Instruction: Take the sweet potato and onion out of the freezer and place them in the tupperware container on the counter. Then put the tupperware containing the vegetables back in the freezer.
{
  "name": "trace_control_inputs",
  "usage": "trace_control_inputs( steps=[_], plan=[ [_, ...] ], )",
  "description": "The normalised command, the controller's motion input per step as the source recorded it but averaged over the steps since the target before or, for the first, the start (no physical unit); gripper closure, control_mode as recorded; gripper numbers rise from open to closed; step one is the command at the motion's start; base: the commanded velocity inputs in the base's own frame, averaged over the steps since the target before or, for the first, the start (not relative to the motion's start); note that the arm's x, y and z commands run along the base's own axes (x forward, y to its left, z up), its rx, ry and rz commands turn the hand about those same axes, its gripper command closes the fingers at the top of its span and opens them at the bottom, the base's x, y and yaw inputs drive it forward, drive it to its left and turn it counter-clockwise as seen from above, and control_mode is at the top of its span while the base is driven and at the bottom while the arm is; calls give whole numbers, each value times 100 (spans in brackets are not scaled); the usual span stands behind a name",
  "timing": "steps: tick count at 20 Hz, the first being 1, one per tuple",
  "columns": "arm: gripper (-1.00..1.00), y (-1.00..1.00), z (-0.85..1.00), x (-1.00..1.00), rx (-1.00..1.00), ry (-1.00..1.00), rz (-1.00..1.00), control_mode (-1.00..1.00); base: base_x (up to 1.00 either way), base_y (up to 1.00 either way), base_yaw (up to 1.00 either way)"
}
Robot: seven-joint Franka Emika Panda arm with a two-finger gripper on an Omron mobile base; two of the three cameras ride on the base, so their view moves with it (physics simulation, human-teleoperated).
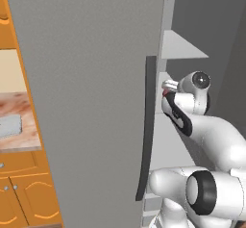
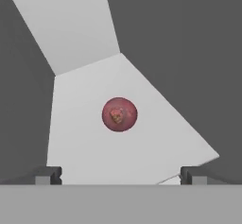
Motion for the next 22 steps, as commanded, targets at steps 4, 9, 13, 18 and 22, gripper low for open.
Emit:
trace_control_inputs(
  steps=[4,9,13,18,22],
  plan=[
    [-100,-18,-14,37,0,8,0,-100,0,0,0],
    [-100,-15,-14,35,0,9,0,-100,0,0,0],
    [-100,-4,-23,28,0,8,0,-100,0,0,0],
    [-100,0,-28,23,0,5,0,-100,0,0,0],
    [-100,0,-22,24,0,1,0,-100,0,0,0]
  ],
)
